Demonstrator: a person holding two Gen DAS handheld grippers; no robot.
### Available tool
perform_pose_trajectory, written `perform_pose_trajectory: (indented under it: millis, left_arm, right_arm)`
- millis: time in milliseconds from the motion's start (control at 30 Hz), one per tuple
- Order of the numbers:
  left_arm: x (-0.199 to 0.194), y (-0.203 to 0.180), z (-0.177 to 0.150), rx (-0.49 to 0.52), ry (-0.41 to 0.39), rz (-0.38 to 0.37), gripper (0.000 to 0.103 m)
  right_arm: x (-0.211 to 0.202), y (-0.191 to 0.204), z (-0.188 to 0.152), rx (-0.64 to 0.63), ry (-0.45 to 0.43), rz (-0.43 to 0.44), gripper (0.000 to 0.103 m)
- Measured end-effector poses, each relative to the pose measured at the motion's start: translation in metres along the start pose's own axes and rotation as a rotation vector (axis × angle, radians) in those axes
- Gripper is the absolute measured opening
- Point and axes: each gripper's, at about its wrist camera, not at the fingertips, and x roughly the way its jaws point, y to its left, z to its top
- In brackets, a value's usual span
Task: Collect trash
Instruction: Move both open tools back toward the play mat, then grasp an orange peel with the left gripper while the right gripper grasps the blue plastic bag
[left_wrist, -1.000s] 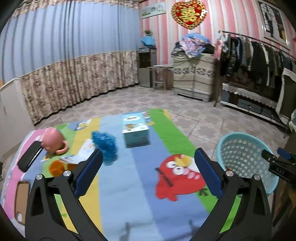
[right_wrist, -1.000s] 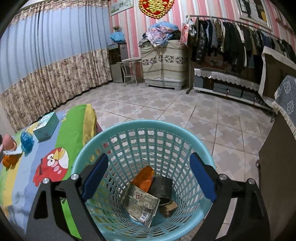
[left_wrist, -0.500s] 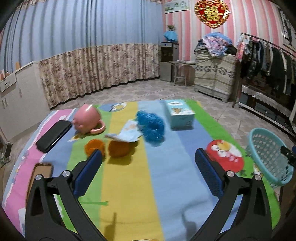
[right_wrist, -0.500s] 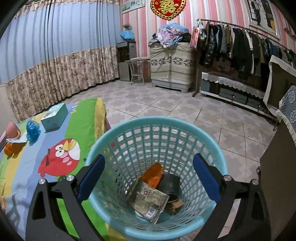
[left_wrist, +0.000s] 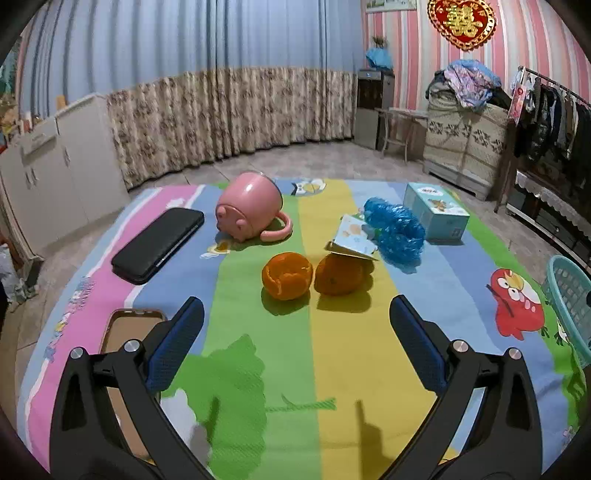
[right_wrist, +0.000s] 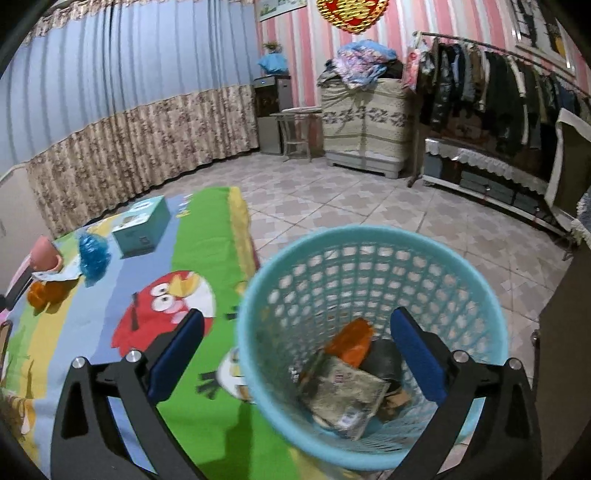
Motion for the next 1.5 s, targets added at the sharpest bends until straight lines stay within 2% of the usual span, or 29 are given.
perform_pose_trajectory:
  millis: [167,300,400,467,633,733,800,867,1033,1233,1500]
  left_arm:
    - [0.029,0.007,0.012,0.022,0.042,-0.012,0.097]
    - [0.055,0.014,0.016,0.004,0.077,-0.008,0.097]
    - [0.073,0.020,0.019,-0.022,0.109,-0.039,0.094]
    - [0.083,0.022,0.021,-0.035,0.134,-0.055,0.090]
    - [0.110,0.019,0.018,-0.010,0.205,-0.056,0.067]
    - [0.109,0.020,0.017,-0.013,0.203,-0.069,0.066]
    - [0.112,0.018,0.017,-0.010,0.205,-0.089,0.060]
    - [0.113,0.016,0.018,-0.001,0.206,-0.127,0.044]
    - [0.107,0.019,0.017,0.001,0.186,-0.151,0.029]
    - [0.092,0.035,0.019,-0.028,0.157,-0.129,0.027]
    - [0.070,0.079,0.025,-0.067,0.114,-0.038,0.027]
  right_arm:
    - [0.006,0.028,-0.003,-0.060,0.026,0.015,0.098]
    - [0.011,0.041,-0.004,-0.080,0.047,0.010,0.098]
    - [0.018,0.053,-0.004,-0.106,0.074,0.013,0.098]
    - [0.021,0.057,-0.004,-0.098,0.098,0.031,0.098]
    - [0.026,0.061,-0.005,-0.052,0.135,0.086,0.098]
    - [0.029,0.066,-0.006,-0.042,0.147,0.094,0.098]
    - [0.032,0.073,-0.006,-0.042,0.156,0.103,0.098]
    - [0.034,0.082,-0.003,-0.040,0.167,0.122,0.098]
    - [0.033,0.115,0.006,-0.075,0.158,0.166,0.098]
    - [0.039,0.169,0.023,-0.163,0.132,0.206,0.098]
    - [0.083,0.241,0.046,-0.248,0.126,0.232,0.098]
